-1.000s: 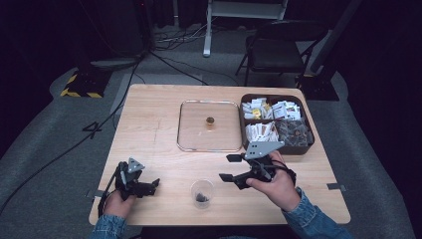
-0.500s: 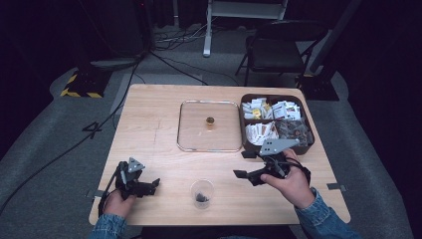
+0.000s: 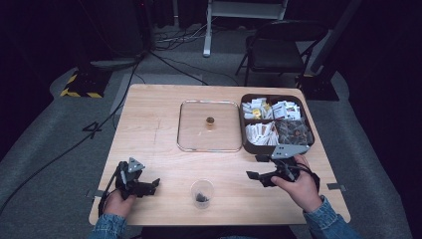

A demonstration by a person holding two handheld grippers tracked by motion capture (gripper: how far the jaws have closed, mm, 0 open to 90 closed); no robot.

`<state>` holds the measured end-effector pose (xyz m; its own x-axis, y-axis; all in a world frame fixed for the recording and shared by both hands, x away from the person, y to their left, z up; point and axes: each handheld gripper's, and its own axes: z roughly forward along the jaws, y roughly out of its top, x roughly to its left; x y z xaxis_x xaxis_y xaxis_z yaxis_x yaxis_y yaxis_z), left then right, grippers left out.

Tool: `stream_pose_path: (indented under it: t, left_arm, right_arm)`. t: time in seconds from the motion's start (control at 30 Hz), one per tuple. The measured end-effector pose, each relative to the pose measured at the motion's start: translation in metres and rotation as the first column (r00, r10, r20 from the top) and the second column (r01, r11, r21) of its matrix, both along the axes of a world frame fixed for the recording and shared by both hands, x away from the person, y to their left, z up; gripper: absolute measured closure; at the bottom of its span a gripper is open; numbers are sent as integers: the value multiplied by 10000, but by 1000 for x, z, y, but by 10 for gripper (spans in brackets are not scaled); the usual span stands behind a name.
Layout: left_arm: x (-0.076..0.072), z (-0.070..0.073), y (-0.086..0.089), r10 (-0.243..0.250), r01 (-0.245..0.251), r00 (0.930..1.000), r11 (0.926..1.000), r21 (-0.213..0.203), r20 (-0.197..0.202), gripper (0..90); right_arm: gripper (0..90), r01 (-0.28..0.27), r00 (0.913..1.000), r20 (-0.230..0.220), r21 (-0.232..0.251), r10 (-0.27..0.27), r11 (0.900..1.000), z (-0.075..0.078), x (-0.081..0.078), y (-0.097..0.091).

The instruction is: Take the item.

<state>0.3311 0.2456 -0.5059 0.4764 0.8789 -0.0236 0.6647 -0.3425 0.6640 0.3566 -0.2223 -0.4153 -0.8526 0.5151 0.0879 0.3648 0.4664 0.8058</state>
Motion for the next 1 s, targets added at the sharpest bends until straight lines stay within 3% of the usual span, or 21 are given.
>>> stream_pose_path:
  t: [0.5,0.7,0.9,1.0]
  left_arm:
    - [0,0,0,-15,15,10000,10000,-7,16,0]
    - [0,0,0,-13,13,10000,10000,-2,10,0]
    - [0,0,0,-11,11,10000,10000,-2,10,0]
    - [0,0,0,-11,11,10000,10000,0,12,0]
  right_arm:
    - [276,535,9950,-783,-979,-613,9938,-55,5,-19]
    - [246,607,9936,-874,-1172,-712,9912,-69,8,-22]
    - [201,387,9960,-739,-1583,-509,9866,-80,6,-19]
    - [145,210,9996,-161,-1900,-245,9816,-84,3,-15]
